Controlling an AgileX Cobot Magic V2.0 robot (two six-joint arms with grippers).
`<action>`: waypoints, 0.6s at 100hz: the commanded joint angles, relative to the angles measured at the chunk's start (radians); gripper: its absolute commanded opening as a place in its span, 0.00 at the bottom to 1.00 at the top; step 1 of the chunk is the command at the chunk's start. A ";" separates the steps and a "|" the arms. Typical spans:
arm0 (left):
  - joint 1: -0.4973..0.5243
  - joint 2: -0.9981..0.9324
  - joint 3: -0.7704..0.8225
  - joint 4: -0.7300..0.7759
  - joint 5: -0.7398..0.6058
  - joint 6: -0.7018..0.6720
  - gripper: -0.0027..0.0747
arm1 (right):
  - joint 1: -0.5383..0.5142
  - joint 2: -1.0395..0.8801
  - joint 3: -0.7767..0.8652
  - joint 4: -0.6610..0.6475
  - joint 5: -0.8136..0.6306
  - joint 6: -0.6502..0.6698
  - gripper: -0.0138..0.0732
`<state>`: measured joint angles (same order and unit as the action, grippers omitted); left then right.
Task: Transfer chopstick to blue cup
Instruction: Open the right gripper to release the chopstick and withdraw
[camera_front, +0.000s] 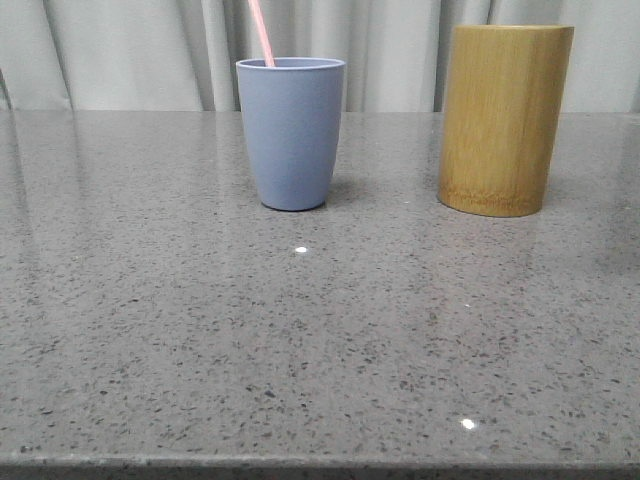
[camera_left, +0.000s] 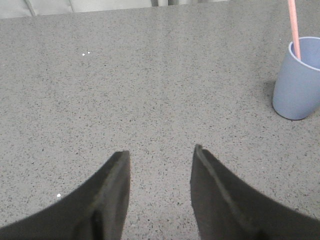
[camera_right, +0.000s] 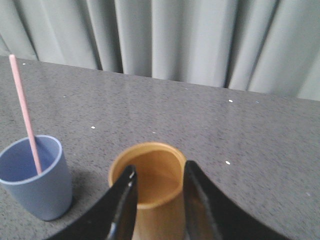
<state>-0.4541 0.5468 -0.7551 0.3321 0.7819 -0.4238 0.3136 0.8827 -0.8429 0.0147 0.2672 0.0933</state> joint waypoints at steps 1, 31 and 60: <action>-0.007 -0.019 -0.003 0.022 -0.098 -0.014 0.32 | -0.030 -0.080 0.035 -0.015 -0.063 -0.008 0.45; -0.007 -0.121 0.094 0.022 -0.154 -0.014 0.08 | -0.067 -0.307 0.198 -0.015 -0.031 -0.008 0.10; -0.007 -0.250 0.201 0.020 -0.180 -0.014 0.01 | -0.067 -0.502 0.327 -0.015 -0.030 -0.008 0.09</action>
<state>-0.4541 0.3236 -0.5547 0.3366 0.6804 -0.4277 0.2503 0.4356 -0.5213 0.0125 0.3092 0.0933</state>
